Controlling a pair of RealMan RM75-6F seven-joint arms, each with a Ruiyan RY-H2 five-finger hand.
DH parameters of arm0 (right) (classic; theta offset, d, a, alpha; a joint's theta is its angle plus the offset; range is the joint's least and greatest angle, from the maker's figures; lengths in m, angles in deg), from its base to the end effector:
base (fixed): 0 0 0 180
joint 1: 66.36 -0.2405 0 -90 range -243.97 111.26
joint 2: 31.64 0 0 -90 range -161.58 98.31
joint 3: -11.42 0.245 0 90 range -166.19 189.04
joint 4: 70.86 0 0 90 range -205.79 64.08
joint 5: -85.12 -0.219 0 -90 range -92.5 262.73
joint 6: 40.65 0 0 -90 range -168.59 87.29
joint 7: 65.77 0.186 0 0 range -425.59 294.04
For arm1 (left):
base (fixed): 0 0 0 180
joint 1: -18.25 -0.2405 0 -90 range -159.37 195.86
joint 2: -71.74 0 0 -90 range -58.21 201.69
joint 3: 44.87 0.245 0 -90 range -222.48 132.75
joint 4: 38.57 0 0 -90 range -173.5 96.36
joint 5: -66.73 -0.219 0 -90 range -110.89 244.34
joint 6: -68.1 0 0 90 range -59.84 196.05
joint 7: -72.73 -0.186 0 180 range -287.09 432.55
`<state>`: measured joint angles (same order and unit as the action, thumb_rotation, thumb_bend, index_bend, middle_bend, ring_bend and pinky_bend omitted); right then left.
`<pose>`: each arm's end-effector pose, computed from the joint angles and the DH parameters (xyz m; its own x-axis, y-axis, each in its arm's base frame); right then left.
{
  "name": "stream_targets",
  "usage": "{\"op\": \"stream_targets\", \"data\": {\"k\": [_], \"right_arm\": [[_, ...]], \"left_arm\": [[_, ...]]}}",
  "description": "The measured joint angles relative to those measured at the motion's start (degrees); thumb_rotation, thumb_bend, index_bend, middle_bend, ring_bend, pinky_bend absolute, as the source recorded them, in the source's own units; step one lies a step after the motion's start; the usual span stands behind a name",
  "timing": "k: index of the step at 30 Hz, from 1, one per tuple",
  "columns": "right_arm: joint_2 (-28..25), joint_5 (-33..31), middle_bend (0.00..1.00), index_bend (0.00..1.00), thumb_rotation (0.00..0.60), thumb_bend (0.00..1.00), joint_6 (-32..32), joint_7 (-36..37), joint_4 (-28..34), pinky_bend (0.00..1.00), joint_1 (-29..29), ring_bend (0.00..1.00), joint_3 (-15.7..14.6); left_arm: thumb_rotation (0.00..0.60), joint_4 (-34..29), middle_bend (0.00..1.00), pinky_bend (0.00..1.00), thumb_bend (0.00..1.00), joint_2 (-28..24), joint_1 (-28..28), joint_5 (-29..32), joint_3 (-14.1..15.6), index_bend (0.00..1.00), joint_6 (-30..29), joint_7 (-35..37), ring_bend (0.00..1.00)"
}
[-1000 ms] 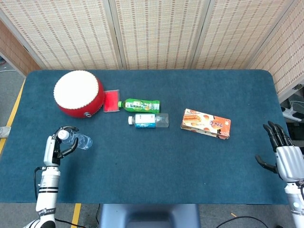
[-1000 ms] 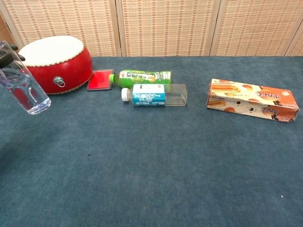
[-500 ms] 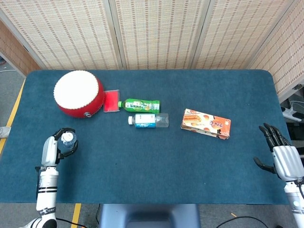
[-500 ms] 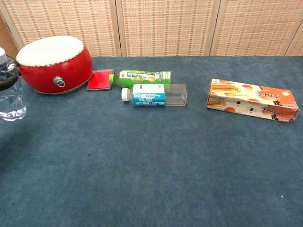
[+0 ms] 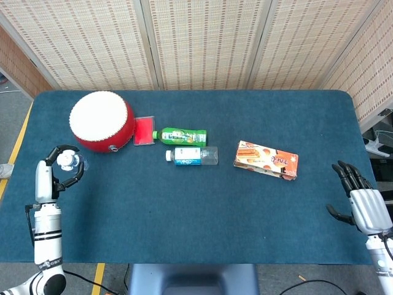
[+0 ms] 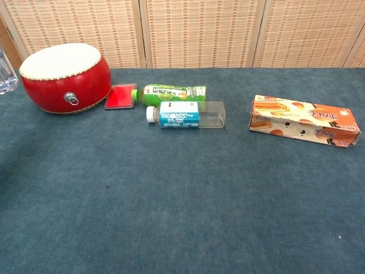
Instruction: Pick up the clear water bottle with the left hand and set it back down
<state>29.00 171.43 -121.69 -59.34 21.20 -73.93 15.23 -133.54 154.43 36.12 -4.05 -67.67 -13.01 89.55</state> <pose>-0.3024 -0.2414 0.1568 0.3536 -0.0358 0.9347 -0.9347 -0.0521 0.3516 -0.2089 0.3380 0.1128 -0.3721 -0.2093 0.9043 0.9281 -0.1004 0.3587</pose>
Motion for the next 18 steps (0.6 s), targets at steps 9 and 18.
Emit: {"op": "stream_targets", "data": {"k": [9, 18], "right_arm": [[0.2, -0.3, 0.0, 0.0, 0.6, 0.17, 1.0, -1.1, 0.0, 0.2, -0.4, 0.0, -0.1], [0.1, -0.2, 0.0, 0.0, 0.6, 0.17, 0.8, -1.0, 0.2, 0.2, -0.4, 0.0, -0.3]], "left_arm": [[0.6, 5.1, 0.72, 0.47, 0.64, 5.2, -0.9, 4.2, 5.6, 0.74, 5.4, 1.9, 0.55], [0.6, 1.8, 0.72, 0.47, 0.64, 3.8, -0.1, -1.5, 2.7, 0.74, -0.3, 0.8, 0.55]]}}
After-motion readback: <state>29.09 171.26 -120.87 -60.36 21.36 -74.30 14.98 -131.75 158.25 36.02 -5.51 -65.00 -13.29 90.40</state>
